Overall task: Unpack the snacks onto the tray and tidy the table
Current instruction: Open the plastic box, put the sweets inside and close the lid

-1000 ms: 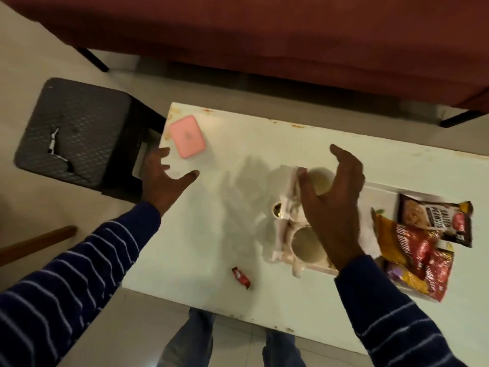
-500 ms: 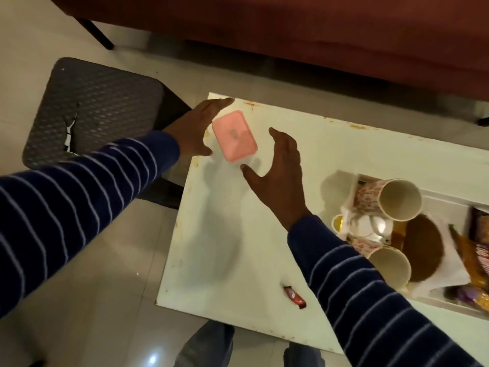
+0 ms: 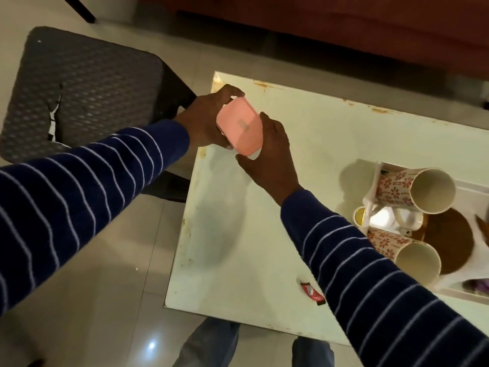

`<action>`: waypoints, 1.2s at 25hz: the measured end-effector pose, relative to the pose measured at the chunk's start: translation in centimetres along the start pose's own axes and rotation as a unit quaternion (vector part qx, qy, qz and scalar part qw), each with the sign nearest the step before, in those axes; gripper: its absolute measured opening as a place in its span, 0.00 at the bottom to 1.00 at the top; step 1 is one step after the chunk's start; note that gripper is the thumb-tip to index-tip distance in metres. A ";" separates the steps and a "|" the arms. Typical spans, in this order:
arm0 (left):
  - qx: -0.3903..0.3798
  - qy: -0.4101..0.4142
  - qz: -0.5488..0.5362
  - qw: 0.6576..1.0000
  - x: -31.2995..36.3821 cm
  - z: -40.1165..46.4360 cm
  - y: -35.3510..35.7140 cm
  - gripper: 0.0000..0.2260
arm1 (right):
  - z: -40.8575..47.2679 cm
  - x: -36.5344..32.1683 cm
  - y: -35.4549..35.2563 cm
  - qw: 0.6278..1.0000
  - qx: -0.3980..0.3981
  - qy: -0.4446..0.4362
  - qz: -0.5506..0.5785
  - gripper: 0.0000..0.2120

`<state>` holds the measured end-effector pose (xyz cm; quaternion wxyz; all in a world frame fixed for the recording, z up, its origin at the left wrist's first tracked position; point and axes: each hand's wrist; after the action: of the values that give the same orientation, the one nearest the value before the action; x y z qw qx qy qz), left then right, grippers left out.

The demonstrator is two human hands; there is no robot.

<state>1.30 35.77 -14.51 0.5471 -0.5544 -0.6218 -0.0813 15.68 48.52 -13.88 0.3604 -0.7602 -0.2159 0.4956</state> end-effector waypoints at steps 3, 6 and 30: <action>-0.013 0.013 -0.008 1.000 0.8 -1.7 -0.5 0.46 | -0.4 1.0 -3.0 0.997 -0.064 -0.029 0.025 0.44; -0.009 0.027 -0.047 0.998 2.6 -4.3 -0.1 0.45 | -1.5 2.0 -7.3 0.985 -0.152 -0.053 0.060 0.45; 0.063 0.068 -0.435 0.895 19.2 -11.6 13.0 0.34 | -13.1 8.9 -22.3 0.966 -0.098 -0.183 0.155 0.22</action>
<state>22.36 43.94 -1.83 0.5320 -0.1855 -0.7661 -0.3093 31.90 64.65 1.08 0.1567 -0.7125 -0.2051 0.6525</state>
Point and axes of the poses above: each hand's wrist, its own z-axis towards the middle knuckle, its own y-axis out of the palm, x = y × z, and after that the axes turned 9 degrees about -z, right-handed
